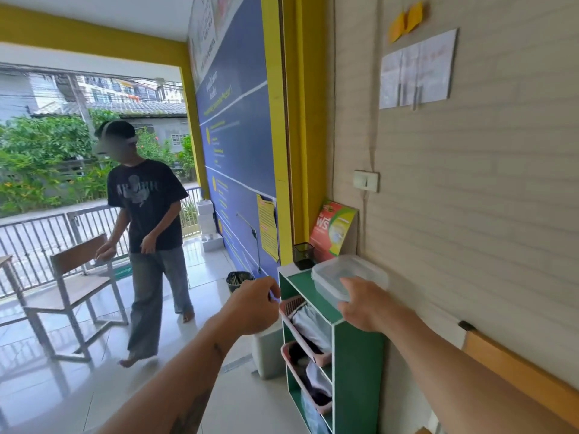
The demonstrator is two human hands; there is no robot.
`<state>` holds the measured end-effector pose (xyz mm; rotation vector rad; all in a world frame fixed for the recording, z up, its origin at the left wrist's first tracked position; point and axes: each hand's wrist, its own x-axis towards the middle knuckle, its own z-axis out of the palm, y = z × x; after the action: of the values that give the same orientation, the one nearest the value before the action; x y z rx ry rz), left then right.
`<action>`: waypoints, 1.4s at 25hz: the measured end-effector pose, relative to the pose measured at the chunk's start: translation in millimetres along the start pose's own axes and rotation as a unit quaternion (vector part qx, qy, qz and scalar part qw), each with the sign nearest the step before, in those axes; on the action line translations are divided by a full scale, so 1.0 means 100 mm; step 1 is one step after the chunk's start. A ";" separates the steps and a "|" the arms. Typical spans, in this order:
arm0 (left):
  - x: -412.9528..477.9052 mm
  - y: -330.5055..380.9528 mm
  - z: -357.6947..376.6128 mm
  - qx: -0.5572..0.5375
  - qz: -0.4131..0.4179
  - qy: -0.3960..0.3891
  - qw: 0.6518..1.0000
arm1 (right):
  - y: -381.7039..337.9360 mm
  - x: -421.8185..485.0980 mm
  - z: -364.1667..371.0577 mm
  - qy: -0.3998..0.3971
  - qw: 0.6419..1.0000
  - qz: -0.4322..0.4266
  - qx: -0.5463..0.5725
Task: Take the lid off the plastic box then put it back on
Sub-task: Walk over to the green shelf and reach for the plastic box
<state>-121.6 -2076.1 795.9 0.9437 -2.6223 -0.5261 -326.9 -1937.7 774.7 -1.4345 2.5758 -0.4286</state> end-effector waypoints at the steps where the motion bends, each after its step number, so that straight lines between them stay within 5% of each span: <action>1: 0.16 -0.13 -0.03 -0.006 0.003 0.001 1.000 | -0.06 0.17 0.06 -0.001 1.000 0.006 -0.004; 14: 2.20 -1.66 -0.14 -0.016 0.072 -0.087 0.993 | -0.80 2.18 0.52 0.012 0.997 0.073 -0.021; 35: 4.66 -1.47 1.90 -0.106 0.177 -0.274 0.939 | 0.35 3.70 1.14 -0.035 0.963 0.267 -0.029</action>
<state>-461.4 -2442.9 636.7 0.2610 -3.0269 -1.0714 -518.0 -2253.8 654.2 -0.6942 2.7822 -0.2149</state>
